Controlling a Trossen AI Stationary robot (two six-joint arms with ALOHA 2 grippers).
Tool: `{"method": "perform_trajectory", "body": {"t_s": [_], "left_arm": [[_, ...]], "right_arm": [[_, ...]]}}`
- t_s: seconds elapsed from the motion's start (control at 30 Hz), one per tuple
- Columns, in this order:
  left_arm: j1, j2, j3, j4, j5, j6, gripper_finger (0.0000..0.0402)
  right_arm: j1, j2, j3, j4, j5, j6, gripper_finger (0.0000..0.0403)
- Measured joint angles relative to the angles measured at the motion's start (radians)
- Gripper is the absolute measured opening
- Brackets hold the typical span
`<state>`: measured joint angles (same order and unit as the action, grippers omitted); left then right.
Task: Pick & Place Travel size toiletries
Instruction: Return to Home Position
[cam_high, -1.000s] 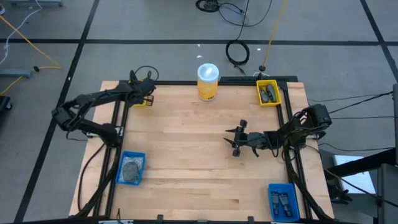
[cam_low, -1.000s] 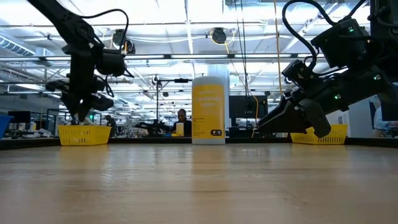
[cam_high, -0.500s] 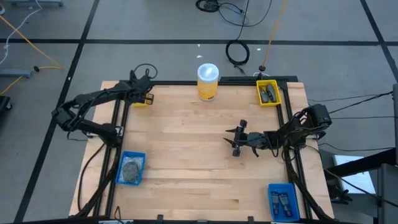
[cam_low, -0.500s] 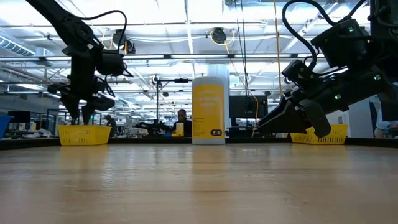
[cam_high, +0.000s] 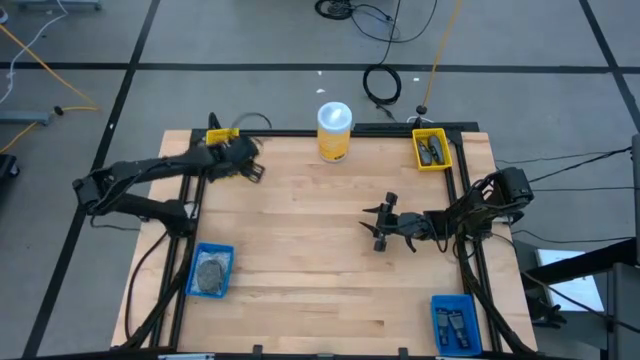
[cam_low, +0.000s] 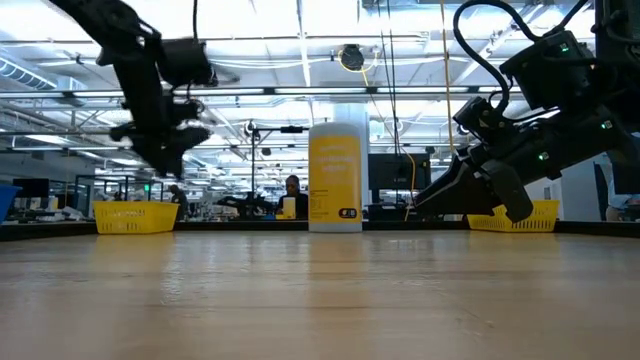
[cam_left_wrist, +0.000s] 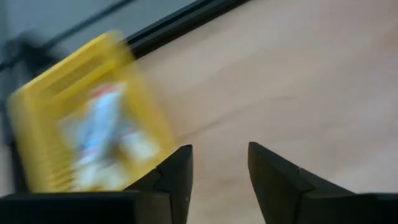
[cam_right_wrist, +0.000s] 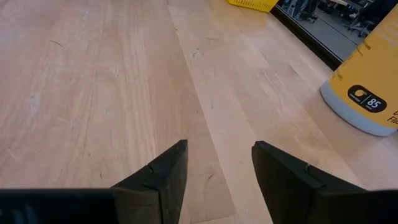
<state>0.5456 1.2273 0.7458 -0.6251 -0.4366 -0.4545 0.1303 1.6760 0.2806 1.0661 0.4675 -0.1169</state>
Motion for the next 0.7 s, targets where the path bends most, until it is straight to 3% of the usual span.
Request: {"method": "perform_trajectory", "body": {"t_s": [0.2, 0.37, 0.53, 0.7], "left_arm": [[-0.327, 0.002, -0.134, 0.452, -0.004, 0.076, 0.0119], [-0.502, 0.044, -0.248, 0.824, -0.001, 0.090, 0.0107], [-0.597, 0.077, -0.289, 0.993, 0.000, 0.128, 0.0108], [-0.634, 0.117, -0.294, 1.075, -0.015, 0.198, 0.0108]], "right_arm": [[0.003, 0.000, 0.000, -0.003, -0.022, 0.021, 0.0171], [0.001, -0.072, -0.001, -0.013, -0.238, 0.051, 0.0171], [0.000, -0.284, -0.069, -0.046, -0.429, 0.056, 0.0171], [-0.011, -0.594, -0.213, -0.067, -0.472, 0.091, 0.0171]]}}
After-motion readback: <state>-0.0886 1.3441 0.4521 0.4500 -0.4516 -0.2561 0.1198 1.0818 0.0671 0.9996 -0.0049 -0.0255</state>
